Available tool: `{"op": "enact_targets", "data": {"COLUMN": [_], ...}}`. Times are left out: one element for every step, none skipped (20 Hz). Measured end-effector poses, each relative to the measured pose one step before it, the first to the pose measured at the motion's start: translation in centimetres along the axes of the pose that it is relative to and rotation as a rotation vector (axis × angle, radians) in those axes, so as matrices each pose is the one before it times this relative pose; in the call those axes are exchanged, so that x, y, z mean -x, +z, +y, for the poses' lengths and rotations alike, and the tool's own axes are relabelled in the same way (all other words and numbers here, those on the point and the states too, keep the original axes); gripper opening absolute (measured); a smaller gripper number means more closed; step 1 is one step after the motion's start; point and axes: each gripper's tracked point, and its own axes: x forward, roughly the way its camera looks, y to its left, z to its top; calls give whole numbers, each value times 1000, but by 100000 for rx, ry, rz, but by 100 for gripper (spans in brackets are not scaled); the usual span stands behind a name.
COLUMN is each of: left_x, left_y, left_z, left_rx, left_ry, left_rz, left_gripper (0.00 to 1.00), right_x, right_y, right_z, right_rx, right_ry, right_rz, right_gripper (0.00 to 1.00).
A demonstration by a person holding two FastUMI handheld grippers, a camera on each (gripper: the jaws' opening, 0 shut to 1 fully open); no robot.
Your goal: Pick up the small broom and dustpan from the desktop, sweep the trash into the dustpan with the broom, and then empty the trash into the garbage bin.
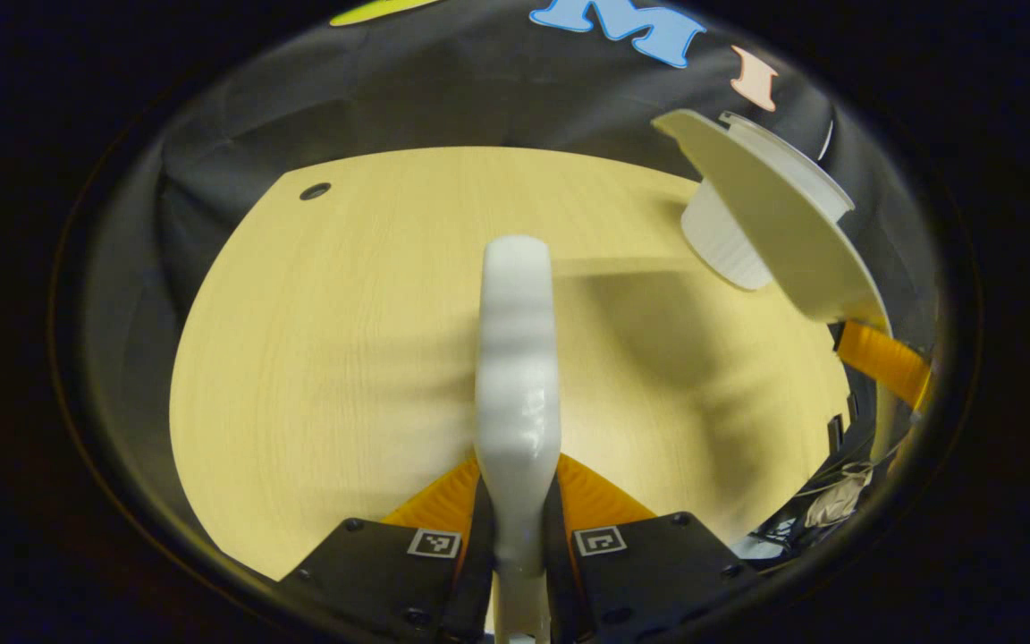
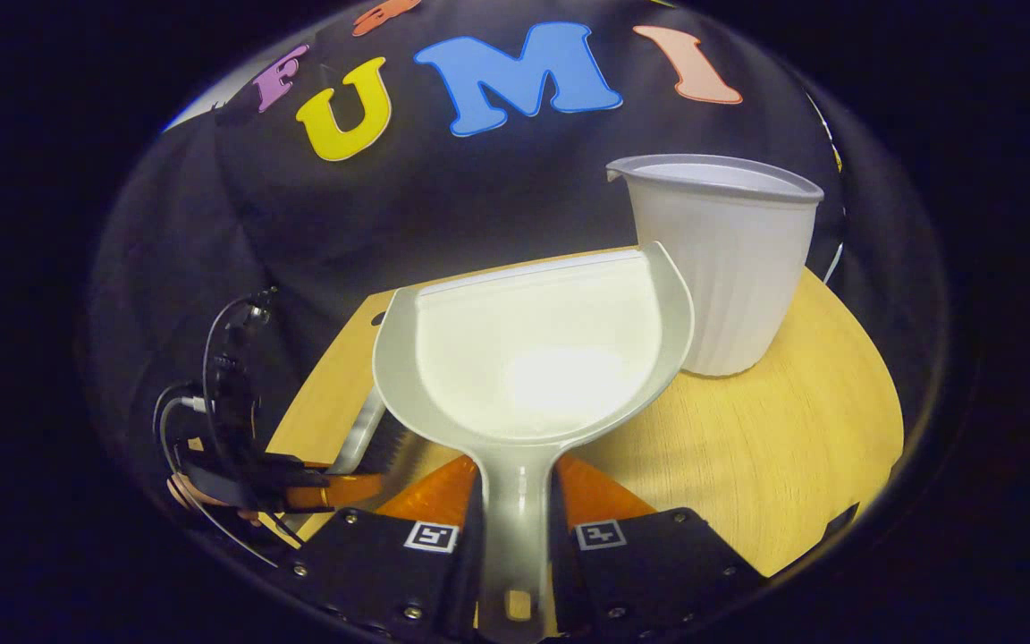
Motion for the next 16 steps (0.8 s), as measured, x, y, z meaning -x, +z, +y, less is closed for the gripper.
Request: {"op": "enact_targets", "data": {"left_x": [-199, -194, -171, -151, -123, -81, 1208, 141, -123, 464, 438, 193, 371, 315, 546, 318], "left_y": [128, 127, 127, 185, 209, 257, 659, 407, 403, 374, 468, 291, 299, 469, 609, 323], "left_z": [264, 291, 296, 247, 217, 184, 167, 307, -298, 33, 138, -95, 72, -133, 4, -91], "left_rx": [14, -128, -143, -153, -134, 9, 40, 31, -96, -96, -88, -45, 230, 131, -310, -452], "left_ry": [373, 437, 563, 350, 287, 267, 244, 66, -33, 33, 198, 196, 545, 475, 361, 549], "left_rz": [663, 878, 1051, 895, 1014, 1010, 1169, 880, 635, 424, 603, 927, 1204, 986, -289, -167], "left_gripper": [32, 34, 34, 32, 34, 32, 32, 31, 34, 34, 34, 32, 31, 30, 32, 32], "right_x": [-778, -555, -477, -440, -186, 24, -183, -149, -80, -186, -141, -96, 70, 60, 4, -179], "right_y": [-944, -1184, -968, -826, -510, -560, -387, -475, -350, -300, -371, -440, -351, -248, -173, -253], "right_z": [-234, -191, -251, -116, -22, -97, -14, 92, -13, -43, 18, 2, 58, 90, 63, -81], "right_rx": [-4, 252, 55, -157, -728, -917, -884, -851, -441, -242, -153, -363, -404, -507, -484, -518], "right_ry": [-1030, -1073, -1122, -1006, -1066, -1200, -1143, -982, -688, -693, -756, -690, -374, 38, 121, 21], "right_rz": [2431, 2230, 1996, 1832, 1599, 1451, 1223, 933, 950, 952, 990, 1118, 1436, 1055, 788, 719], "right_gripper": [33, 33, 33, 33, 33, 33, 33, 32, 33, 34, 33, 33, 34, 33, 33, 33]}}
